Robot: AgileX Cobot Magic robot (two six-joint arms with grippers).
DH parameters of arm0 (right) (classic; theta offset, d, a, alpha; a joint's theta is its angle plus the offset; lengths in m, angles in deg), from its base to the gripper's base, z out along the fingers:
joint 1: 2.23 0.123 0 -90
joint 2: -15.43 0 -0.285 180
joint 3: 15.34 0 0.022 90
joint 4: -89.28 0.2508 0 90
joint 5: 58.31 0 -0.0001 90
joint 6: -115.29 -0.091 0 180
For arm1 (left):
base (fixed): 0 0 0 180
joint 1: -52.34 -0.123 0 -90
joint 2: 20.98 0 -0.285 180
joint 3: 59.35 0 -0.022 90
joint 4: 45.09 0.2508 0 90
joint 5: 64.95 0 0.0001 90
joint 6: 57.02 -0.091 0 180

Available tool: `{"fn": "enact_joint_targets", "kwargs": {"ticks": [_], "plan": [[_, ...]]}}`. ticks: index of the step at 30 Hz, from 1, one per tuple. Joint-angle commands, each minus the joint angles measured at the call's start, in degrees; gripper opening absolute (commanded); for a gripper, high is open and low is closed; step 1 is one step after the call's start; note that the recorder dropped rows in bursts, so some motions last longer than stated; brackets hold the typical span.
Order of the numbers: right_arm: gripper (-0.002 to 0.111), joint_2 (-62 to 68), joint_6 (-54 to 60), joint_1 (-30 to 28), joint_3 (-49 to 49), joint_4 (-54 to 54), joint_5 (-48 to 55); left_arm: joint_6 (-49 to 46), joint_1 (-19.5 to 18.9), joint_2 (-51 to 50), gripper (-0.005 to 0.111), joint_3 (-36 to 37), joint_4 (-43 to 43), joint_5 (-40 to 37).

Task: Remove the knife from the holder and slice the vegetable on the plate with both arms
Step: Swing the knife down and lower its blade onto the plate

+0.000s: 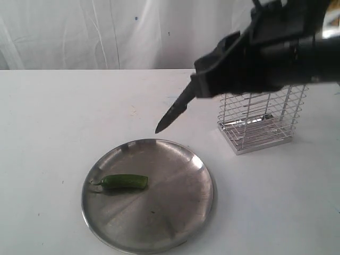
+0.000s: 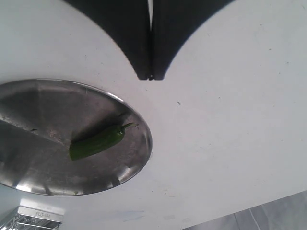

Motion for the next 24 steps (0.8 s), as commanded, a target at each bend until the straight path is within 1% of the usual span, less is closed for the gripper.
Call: {"fn": "enact_joint_targets", "kwargs": {"ticks": [1,3,6,10,16,24], "plan": [[0.0,-2.6,-0.8,1.6,-12.7,2.8,-14.2,0.1,0.1,0.3,0.0,0.2,-0.2,-0.2],[0.0,-2.7,-0.8,1.6,-17.4,4.7,-19.5,0.1,0.1,0.3,0.0,0.2,-0.2,-0.2],[0.0,-2.7,-0.8,1.6,-23.5,4.8,-27.5,0.1,0.1,0.3,0.0,0.2,-0.2,-0.2],[0.0,-2.5,-0.8,1.6,-28.1,4.8,-34.8,0.1,0.1,0.3,0.0,0.2,-0.2,-0.2],[0.0,-0.2,-0.8,1.6,-29.3,4.8,-36.8,0.1,0.1,0.3,0.0,0.2,-0.2,-0.2],[0.0,7.2,-0.8,1.6,-29.3,4.6,-38.6,0.1,0.1,0.3,0.0,0.2,-0.2,-0.2]]}}
